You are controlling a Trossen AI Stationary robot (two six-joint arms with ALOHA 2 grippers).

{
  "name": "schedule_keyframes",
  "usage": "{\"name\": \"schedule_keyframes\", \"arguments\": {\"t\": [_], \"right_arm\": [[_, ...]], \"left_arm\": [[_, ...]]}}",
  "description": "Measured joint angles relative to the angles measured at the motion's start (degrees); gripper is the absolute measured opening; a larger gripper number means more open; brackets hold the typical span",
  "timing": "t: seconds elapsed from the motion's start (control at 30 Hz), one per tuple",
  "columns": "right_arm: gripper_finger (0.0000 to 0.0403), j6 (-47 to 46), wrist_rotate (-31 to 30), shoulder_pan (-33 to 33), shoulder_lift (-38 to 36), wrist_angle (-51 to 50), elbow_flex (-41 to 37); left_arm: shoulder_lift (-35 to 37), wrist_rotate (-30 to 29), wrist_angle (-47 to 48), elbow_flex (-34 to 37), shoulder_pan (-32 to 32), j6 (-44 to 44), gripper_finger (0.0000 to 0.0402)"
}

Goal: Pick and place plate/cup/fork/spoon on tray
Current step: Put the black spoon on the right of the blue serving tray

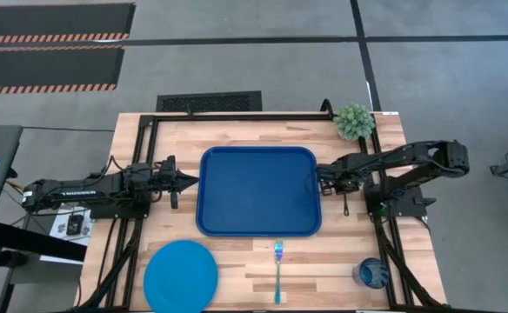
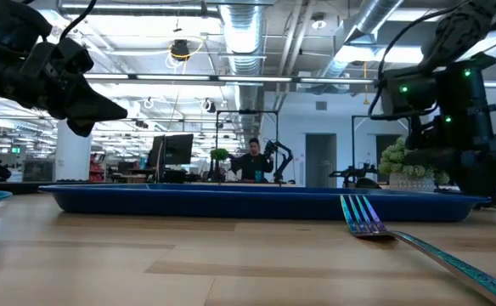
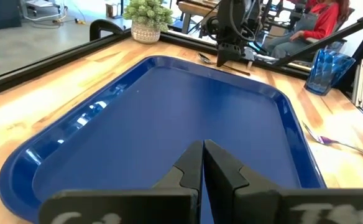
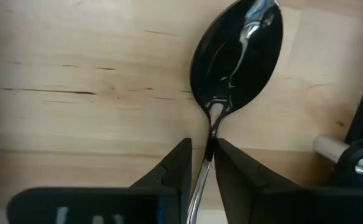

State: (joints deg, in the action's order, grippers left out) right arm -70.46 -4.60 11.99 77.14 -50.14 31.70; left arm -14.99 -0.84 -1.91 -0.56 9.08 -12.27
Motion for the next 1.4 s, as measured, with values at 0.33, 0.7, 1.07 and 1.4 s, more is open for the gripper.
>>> {"name": "schedule_keyframes", "arguments": {"t": [0.33,0.7,1.07,1.4], "right_arm": [[0.0062,0.46,1.97,-0.27,-0.74,1.84,-0.22],[0.0013,0.66,6.68,-0.31,-0.74,3.37,2.27],[0.0014,-2.45,6.56,-0.52,-0.72,-0.29,14.93],[0.0016,-8.80,3.02,-5.40,7.90,-1.31,26.40]], "left_arm": [[-0.02,-0.02,-0.18,0.02,0.00,0.47,0.0000],[-0.02,-1.83,-0.64,0.02,0.00,-1.74,0.0000],[0.00,-3.06,-2.75,0.04,0.00,-0.63,0.0000],[0.01,-2.59,-2.69,0.04,-0.01,-0.56,0.0000]]}}
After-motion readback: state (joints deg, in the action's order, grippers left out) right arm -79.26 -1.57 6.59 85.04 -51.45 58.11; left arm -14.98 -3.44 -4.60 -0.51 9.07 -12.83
